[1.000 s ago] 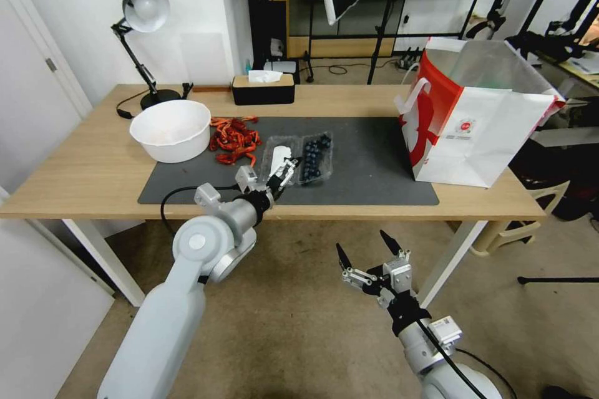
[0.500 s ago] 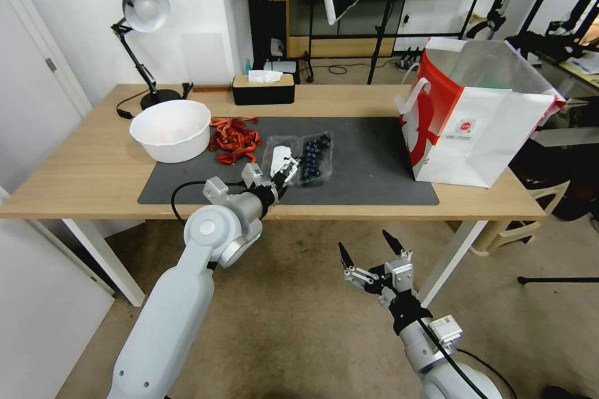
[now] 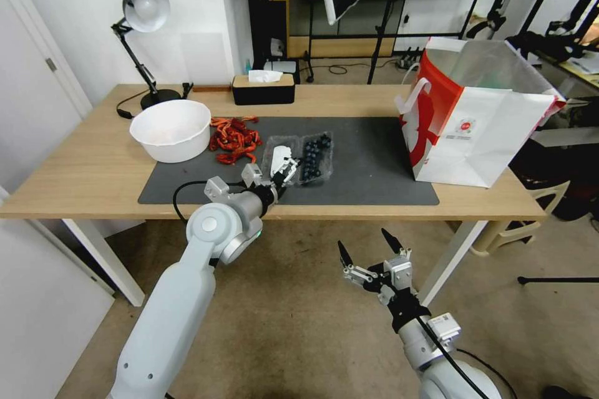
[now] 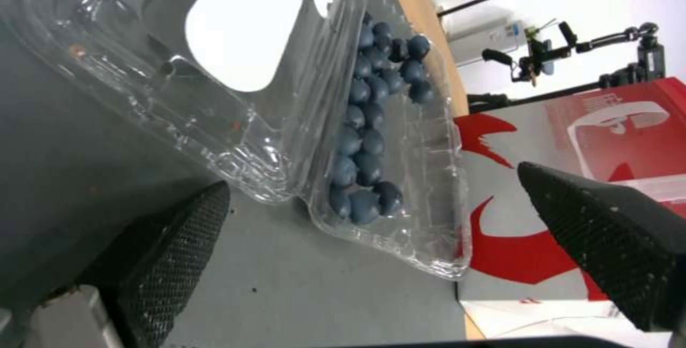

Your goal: Close the takeout container lid, then place the container into the takeout bag.

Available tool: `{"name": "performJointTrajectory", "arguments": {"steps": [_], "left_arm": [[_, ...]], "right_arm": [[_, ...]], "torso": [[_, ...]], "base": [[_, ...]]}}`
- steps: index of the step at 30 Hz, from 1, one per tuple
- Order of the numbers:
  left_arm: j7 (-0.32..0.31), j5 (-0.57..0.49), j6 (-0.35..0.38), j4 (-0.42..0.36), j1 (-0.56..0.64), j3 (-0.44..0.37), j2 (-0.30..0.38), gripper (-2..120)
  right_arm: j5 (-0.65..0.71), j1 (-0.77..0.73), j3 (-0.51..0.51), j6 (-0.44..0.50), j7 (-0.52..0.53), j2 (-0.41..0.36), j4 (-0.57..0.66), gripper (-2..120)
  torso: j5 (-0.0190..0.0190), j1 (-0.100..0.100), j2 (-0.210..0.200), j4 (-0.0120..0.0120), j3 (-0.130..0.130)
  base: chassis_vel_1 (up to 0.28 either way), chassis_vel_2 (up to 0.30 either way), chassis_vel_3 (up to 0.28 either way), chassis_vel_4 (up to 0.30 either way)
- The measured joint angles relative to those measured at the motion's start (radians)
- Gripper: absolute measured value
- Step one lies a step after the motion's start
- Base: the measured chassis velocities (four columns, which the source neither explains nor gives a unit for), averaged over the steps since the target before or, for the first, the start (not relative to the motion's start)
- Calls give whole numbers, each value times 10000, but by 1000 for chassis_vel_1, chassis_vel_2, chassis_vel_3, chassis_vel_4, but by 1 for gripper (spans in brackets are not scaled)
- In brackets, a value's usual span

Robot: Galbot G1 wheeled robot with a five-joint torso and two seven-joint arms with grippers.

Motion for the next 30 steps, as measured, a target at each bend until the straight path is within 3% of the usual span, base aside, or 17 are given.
{"name": "performJointTrajectory", "arguments": {"steps": [16, 19, 20, 23, 28, 30], "left_arm": [[557, 206, -581, 304, -76, -62, -23, 100], [1351, 976, -895, 213, 110, 30, 57, 100], [1351, 976, -895, 213, 110, 30, 57, 100], [2434, 2199, -1310, -2, 395, 302, 205, 100], [3142, 3113, -1657, -55, 503, 534, 282, 100], [3905, 3841, -2088, 12, 524, 750, 325, 100]], "right_arm": [[-136, -69, -128, 21, -11, 65, -51, 100], [-199, -132, -141, 34, -19, 87, -58, 100], [-199, -132, -141, 34, -19, 87, -58, 100], [-265, -198, -153, 58, -27, 122, -58, 100], [-328, -268, -164, 71, -32, 170, -29, 100], [-393, -342, -171, 103, -43, 227, 20, 100]], "torso": [[0, 0, 2, 0, 0], [0, 0, 1, 0, 0], [0, 0, 1, 0, 0], [-1, 0, 1, 1, 0], [0, 0, 1, 0, 0], [0, -1, 1, -1, 0]], "base": [[0, 0, 0, 0], [0, 0, 0, 0], [0, 0, 0, 0], [0, 0, 0, 0], [0, 0, 0, 0], [0, 0, 0, 0]]}}
